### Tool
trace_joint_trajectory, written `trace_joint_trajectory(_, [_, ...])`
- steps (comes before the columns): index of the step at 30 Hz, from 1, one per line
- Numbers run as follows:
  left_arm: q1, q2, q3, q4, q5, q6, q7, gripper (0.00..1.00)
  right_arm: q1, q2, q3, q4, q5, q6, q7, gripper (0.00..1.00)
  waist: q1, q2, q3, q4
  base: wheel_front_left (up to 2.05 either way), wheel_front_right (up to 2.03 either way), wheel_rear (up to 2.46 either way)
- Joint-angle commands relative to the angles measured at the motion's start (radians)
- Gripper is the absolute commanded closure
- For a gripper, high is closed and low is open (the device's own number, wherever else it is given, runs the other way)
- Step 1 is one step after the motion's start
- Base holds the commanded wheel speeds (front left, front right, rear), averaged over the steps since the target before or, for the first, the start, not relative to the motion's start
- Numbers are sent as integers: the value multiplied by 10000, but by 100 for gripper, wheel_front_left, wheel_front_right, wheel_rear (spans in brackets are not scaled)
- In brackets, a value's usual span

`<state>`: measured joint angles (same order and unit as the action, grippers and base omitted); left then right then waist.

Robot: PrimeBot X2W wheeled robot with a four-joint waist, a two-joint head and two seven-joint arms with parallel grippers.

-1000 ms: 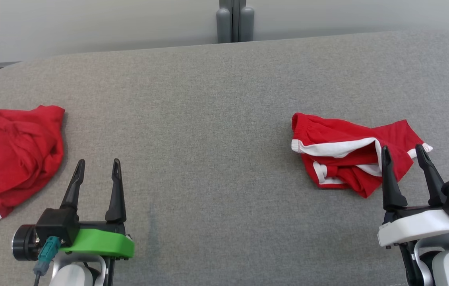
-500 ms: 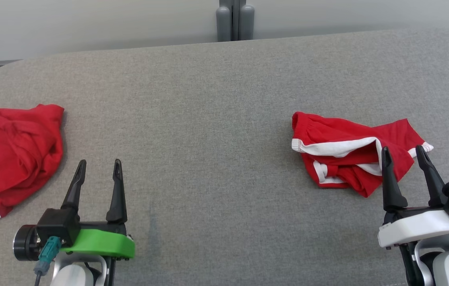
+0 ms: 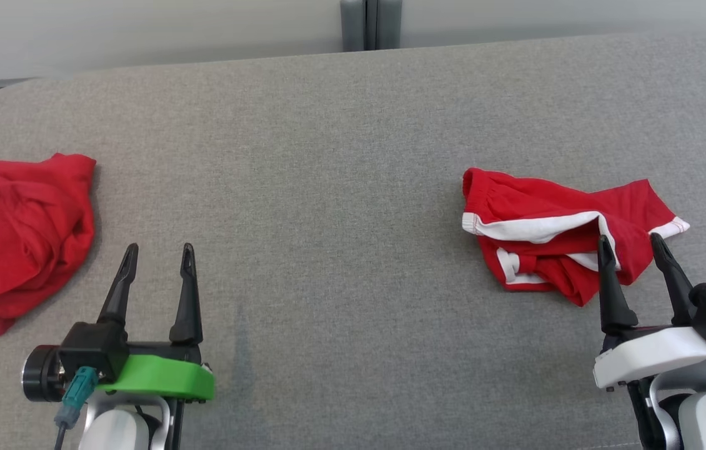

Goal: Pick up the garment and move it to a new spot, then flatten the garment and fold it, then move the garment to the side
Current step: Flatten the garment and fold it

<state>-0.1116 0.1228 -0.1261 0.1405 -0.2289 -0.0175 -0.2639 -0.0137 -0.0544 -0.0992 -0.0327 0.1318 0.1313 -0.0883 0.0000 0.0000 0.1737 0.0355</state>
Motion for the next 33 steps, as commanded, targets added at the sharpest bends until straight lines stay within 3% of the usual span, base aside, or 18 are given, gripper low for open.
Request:
trace_joint_trajectory(1, [-244, 14, -7, -43, 73, 9, -5, 0, -260, -151, 31, 115, -102, -10, 77, 0, 0, 0, 239, 67, 0, 0, 0])
trace_joint_trajectory(9, [-680, -124, -147, -62, 148, -71, -5, 0, -1171, -767, 440, 1309, -642, -10, 348, 3, 0, 0, 873, 206, 0, 0, 0])
trace_joint_trajectory(10, [-711, -144, -152, -54, 154, -62, -6, 0, -1262, -809, 437, 1410, -689, -10, 301, 52, 0, 0, 911, 222, 0, 0, 0])
trace_joint_trajectory(11, [-745, -169, -156, -42, 157, -68, -6, 0, -1366, -812, 448, 1513, -731, -10, 250, 88, 0, 0, 944, 243, 0, 0, 0])
trace_joint_trajectory(12, [-762, -190, -161, -34, 157, -74, -5, 0, -1431, -787, 479, 1566, -737, -10, 220, 100, 0, 0, 965, 262, 0, 0, 0])
trace_joint_trajectory(19, [-904, -266, -72, 0, 192, -105, -5, 0, -2051, -657, 1712, 1371, -423, -10, -121, 100, 0, 0, 1096, 325, 0, 0, 0])
trace_joint_trajectory(30, [-1012, -403, -33, 138, 209, -188, -6, 0, -4328, -98, 5889, 1163, 1059, -10, -629, 100, 0, 0, 957, 473, 0, 0, 0])
trace_joint_trajectory(33, [-1005, -469, -65, 156, 178, -205, -6, 0, -4824, -46, 6445, 1169, 1581, -10, -905, 100, 0, 0, 926, 594, 0, 0, 0])
